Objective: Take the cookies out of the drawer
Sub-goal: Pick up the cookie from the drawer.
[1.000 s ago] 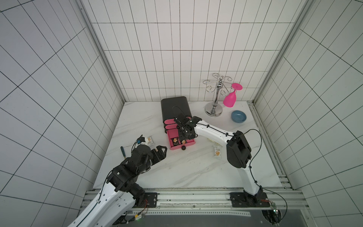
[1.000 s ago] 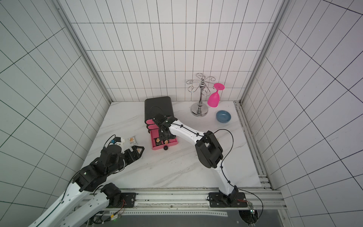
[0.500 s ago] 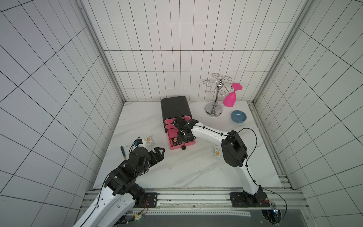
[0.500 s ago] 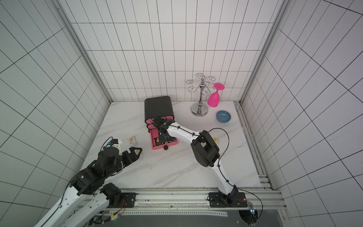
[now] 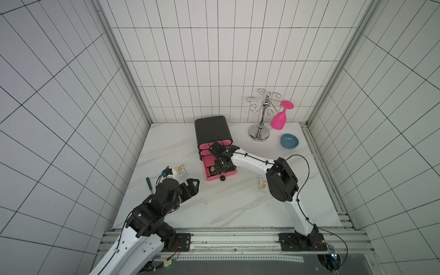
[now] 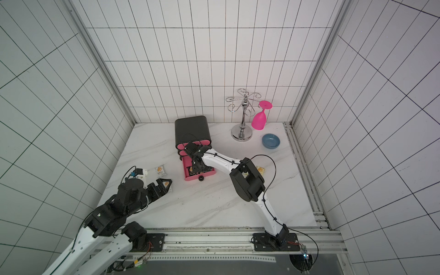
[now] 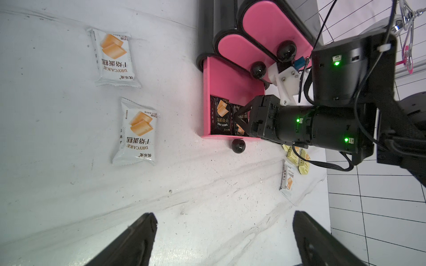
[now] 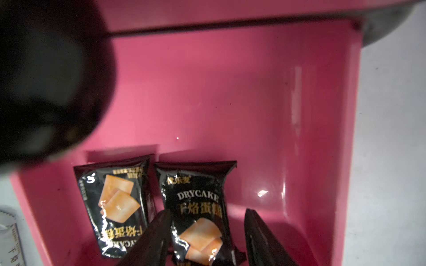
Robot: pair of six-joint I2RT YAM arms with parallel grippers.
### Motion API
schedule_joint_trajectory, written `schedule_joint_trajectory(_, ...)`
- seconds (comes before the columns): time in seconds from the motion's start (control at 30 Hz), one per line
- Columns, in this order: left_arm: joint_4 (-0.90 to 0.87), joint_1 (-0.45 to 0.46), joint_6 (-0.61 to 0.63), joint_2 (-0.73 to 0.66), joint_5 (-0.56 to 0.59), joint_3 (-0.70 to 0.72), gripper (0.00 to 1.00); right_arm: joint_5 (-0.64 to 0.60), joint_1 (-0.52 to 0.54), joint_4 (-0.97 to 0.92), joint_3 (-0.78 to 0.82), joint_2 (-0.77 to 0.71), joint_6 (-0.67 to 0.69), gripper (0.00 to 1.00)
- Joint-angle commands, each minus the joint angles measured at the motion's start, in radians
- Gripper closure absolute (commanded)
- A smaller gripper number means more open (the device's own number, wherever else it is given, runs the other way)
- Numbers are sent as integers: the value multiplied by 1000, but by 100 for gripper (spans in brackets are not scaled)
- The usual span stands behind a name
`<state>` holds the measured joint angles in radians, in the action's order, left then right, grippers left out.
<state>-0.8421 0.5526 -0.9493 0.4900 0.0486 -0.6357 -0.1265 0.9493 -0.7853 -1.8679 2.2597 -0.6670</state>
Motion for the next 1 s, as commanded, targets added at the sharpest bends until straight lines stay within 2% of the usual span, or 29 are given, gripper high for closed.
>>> schedule_joint_trajectory(0.0, -8, -5, 11, -13, 4, 14, 4, -9, -7, 18, 13, 40, -17, 45)
schedule_joint_trajectory(0.33, -18, -8, 10, -24, 6, 18, 4, 11, -12, 42, 32, 65, -41, 48)
schedule_joint_trajectory(0.5, -18, -7, 3, -27, 10, 27, 4, 39, -21, 86, 67, 46, -56, 54)
schedule_joint_trajectory(0.67, -18, -7, 4, -25, 12, 27, 4, 66, -35, 148, 117, 4, -71, 73)
schedule_joint_trajectory(0.97, -15, -7, 10, -17, 13, 24, 4, 107, -59, 262, 189, -112, -77, 77)
